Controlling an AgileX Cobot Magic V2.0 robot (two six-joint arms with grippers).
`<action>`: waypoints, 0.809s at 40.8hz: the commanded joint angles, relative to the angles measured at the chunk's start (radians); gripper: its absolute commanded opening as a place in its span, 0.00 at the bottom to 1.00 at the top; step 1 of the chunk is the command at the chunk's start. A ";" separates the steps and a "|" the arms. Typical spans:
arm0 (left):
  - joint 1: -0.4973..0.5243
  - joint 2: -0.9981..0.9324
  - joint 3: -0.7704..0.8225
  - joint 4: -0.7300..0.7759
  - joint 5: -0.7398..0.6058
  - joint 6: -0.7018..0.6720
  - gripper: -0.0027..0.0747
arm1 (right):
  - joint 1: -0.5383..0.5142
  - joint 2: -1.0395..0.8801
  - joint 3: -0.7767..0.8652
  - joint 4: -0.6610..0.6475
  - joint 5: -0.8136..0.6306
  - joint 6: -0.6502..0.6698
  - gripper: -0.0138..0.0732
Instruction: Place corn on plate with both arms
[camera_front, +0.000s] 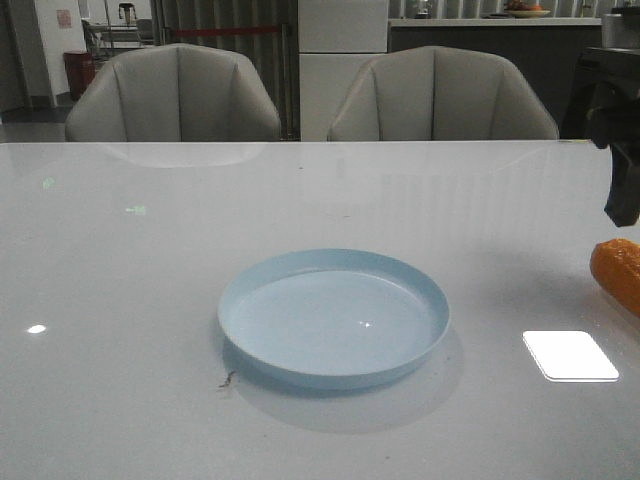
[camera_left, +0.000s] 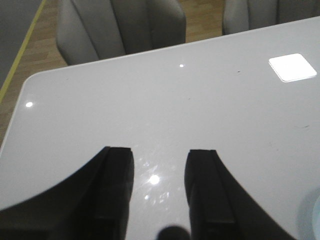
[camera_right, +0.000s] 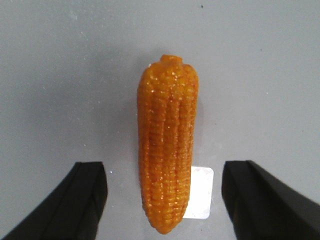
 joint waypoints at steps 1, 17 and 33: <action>0.026 -0.135 0.119 -0.001 -0.156 -0.022 0.46 | -0.005 -0.012 -0.034 -0.035 -0.009 0.000 0.83; 0.035 -0.399 0.387 -0.003 -0.174 -0.022 0.46 | -0.005 0.088 -0.034 -0.036 -0.076 0.000 0.83; 0.035 -0.434 0.391 -0.015 -0.171 -0.022 0.46 | -0.007 0.177 -0.034 -0.035 -0.120 0.000 0.83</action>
